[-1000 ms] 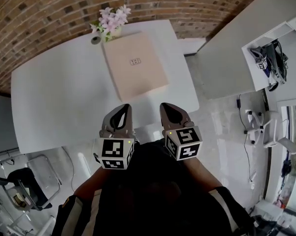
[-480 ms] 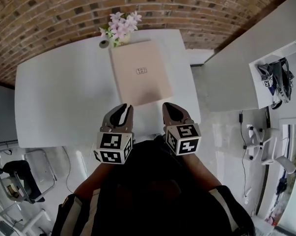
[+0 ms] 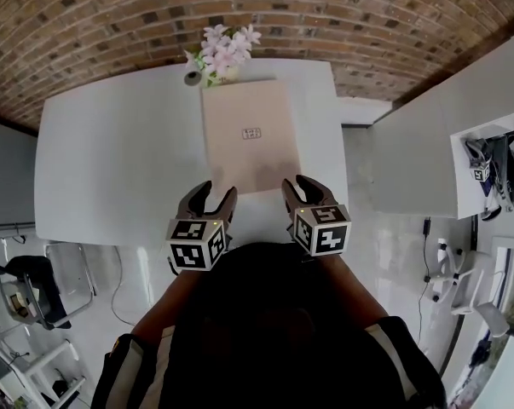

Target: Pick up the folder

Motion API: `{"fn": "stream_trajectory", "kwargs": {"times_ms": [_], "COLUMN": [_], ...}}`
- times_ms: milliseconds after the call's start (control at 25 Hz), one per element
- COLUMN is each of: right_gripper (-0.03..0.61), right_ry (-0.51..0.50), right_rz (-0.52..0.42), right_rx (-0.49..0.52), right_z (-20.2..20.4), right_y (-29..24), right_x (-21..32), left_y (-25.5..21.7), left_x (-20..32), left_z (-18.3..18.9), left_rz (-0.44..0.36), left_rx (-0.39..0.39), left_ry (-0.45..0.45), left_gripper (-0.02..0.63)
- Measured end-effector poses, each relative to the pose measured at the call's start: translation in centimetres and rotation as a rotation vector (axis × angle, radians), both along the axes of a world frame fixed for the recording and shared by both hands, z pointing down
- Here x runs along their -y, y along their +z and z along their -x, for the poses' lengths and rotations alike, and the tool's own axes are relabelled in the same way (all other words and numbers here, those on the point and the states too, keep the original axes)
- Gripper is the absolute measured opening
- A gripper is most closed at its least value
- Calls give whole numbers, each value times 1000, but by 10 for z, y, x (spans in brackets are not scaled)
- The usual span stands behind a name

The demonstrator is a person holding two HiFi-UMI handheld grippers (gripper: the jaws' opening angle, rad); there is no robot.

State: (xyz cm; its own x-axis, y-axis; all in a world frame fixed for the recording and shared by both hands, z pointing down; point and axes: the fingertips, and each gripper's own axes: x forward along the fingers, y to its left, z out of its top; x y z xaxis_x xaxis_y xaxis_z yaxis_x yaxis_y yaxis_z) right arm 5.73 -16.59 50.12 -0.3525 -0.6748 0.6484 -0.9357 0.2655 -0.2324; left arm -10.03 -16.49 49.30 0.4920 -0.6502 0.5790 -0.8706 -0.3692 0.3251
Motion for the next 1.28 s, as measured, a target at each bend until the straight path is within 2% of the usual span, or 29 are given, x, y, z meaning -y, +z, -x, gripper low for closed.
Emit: {"fn": "stream_trajectory", "kwargs": {"times_ms": [200,440,720,960,1280], "right_gripper": [201,260,343,377,383], "right_ry": [-60,-78,-78,-78,-103], "right_rz": [53,143,223,272,329], "right_rx": [22,25,46,68,103], "right_z": [-1,-12,-17,-19,-16], "right_y": [20,41,67,86,108], "right_x": [14,27,44,57,63], "left_y": [30,70,96,112,122], "left_x": [9,20,32,41,47], "left_z": [0,2,9,3,-6], "left_rz": [78,181,245,300,342], "left_rx": [15,51,52,44,42], "left_ry": [-33,-62,-84,-58,-17], "left_gripper": [284,325,356,373,394]}}
